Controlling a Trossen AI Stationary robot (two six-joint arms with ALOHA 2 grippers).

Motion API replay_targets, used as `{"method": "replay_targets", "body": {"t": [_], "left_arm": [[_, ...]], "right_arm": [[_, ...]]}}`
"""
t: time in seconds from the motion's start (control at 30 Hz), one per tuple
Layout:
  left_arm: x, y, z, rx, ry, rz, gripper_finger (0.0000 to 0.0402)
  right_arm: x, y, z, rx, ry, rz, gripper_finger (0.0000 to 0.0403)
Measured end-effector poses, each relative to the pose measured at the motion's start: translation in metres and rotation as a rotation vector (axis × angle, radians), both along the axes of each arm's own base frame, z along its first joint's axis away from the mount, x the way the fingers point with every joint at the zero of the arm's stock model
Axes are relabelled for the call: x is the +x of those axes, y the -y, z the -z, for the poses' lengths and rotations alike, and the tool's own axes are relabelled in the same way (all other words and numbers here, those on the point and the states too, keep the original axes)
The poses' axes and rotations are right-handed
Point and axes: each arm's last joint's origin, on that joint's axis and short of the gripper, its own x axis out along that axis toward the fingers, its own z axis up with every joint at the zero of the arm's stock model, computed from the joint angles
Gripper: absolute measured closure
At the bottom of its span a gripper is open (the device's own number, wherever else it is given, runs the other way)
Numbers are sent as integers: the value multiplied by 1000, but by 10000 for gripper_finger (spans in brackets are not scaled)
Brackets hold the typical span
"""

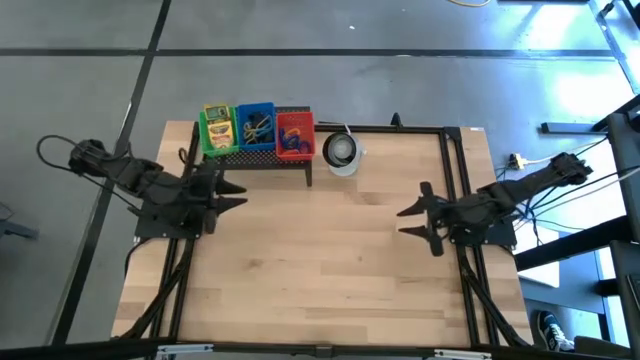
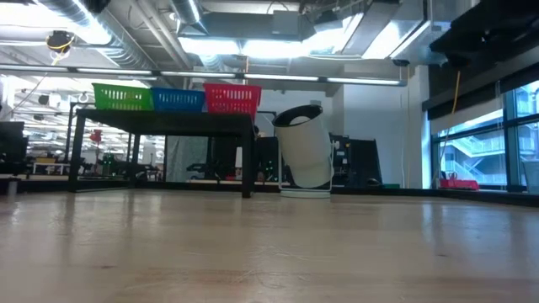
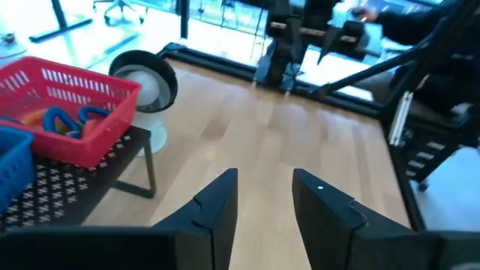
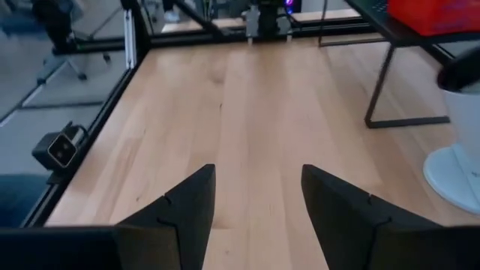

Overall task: Pick & Place Office Desk Supplies
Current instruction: Return to Home Position

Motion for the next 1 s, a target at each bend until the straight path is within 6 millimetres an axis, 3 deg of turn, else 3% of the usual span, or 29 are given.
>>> {"method": "replay_targets", "body": {"t": [0.17, 0.57, 1.0], "left_arm": [[-12, -2, 32, -19, 88, 19, 281], [-14, -1, 100, 14, 301, 83, 282], [-9, -5, 142, 30, 414, 47, 279]], "right_arm": [[-15, 8, 11, 40, 50, 26, 202], [-30, 15, 33, 70, 108, 30, 201], [-37, 19, 48, 95, 174, 27, 201]]}}
